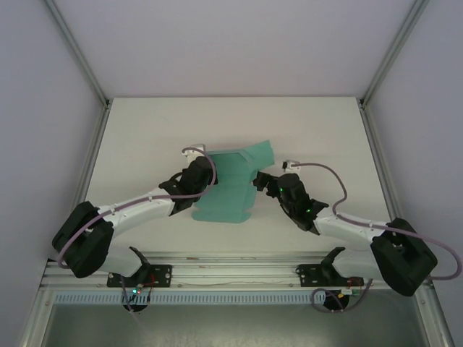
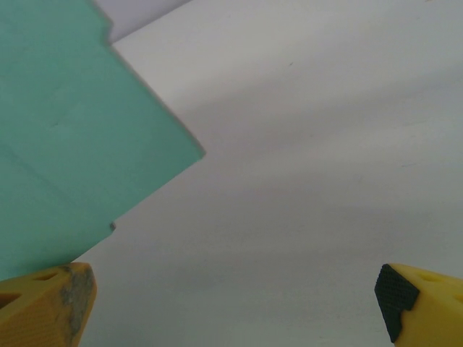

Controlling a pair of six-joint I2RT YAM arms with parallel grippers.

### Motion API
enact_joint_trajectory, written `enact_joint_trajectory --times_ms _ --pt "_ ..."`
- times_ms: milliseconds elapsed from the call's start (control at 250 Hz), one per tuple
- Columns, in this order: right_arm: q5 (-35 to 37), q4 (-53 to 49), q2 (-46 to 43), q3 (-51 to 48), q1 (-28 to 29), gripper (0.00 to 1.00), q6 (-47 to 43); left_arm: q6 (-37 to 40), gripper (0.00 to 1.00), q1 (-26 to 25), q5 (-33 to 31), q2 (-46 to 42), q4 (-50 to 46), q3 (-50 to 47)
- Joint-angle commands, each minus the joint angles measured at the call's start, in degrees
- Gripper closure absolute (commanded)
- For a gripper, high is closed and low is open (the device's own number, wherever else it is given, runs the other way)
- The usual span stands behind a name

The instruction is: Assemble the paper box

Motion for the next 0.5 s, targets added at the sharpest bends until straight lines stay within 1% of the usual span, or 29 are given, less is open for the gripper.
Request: enact_joint_trajectory --times_ms 0,108,136,220,280,344,440,496 --pt "-4.3 0.6 2.1 3.2 0.0 0.0 -2.8 0.8 1.0 -0.3 0.4 -0.7 0.1 -0.2" --pt "-3.6 -3.2 2.4 4.4 0.1 0.0 -5.3 1.0 1.0 -0.3 -0.1 -0.3 -0.3 0.2" --pt "-2.8 -4.3 2.0 4.4 0.1 0.0 -6.1 2.5 1.0 -0.3 -0.4 -0.3 -0.1 0.1" --pt "0.0 -7.5 0.2 4.2 0.1 0.0 -8.1 3.2 1.0 -0.3 -1.5 -0.1 0.1 0.0" --pt "3.3 -11.8 -2.2 4.5 0.1 0.0 -7.8 2.8 1.0 -0.3 -2.9 -0.2 -1.3 0.4" --pt "5.0 -15.7 -4.9 4.2 0.1 0.0 -7.8 2.8 1.0 -0.3 -4.0 -0.4 -2.0 0.5" --pt "6.7 -17.5 -10.8 1.5 0.1 0.0 -7.9 3.3 1.0 -0.2 -5.0 -0.4 -1.6 0.2" --pt "6.5 -17.6 -14.1 -0.2 0.0 0.0 -7.8 3.2 1.0 -0.2 -4.8 -0.3 -1.8 0.3"
